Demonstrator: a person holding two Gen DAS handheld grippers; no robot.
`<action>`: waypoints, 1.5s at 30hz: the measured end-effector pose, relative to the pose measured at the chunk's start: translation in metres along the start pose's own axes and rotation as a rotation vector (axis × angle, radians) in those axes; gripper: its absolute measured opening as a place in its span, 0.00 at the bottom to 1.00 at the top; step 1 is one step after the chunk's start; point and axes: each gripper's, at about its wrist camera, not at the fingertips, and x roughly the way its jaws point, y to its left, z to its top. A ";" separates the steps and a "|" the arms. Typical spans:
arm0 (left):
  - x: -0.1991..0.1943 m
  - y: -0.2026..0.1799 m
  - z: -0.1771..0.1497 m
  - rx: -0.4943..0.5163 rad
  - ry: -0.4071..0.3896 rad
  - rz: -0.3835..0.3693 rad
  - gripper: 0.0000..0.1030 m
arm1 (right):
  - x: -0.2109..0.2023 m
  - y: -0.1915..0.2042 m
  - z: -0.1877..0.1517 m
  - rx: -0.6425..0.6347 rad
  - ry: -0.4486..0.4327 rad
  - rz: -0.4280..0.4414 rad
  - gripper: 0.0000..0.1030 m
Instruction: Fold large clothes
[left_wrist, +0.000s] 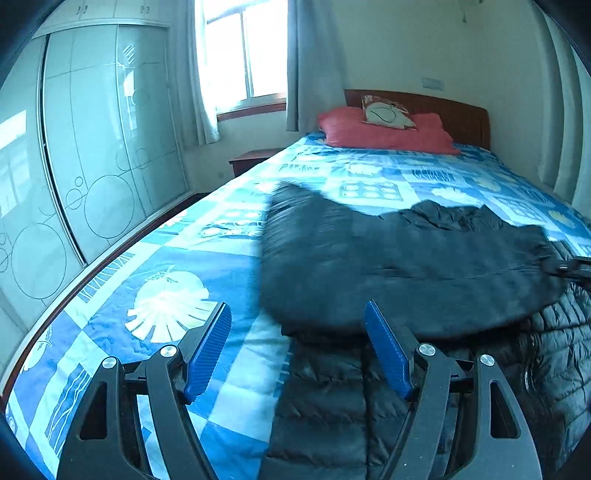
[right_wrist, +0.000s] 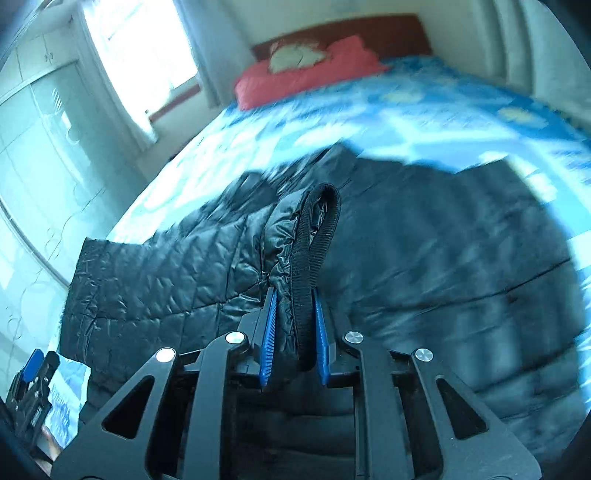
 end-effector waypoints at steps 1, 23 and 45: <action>0.001 0.000 0.002 -0.006 0.001 -0.001 0.71 | -0.005 -0.007 0.002 -0.008 -0.009 -0.030 0.18; 0.057 -0.039 0.038 0.047 0.045 -0.051 0.71 | -0.041 -0.088 -0.005 0.004 -0.084 -0.265 0.51; 0.076 -0.031 0.049 0.023 0.095 -0.111 0.72 | 0.009 -0.050 0.009 -0.039 0.030 -0.157 0.55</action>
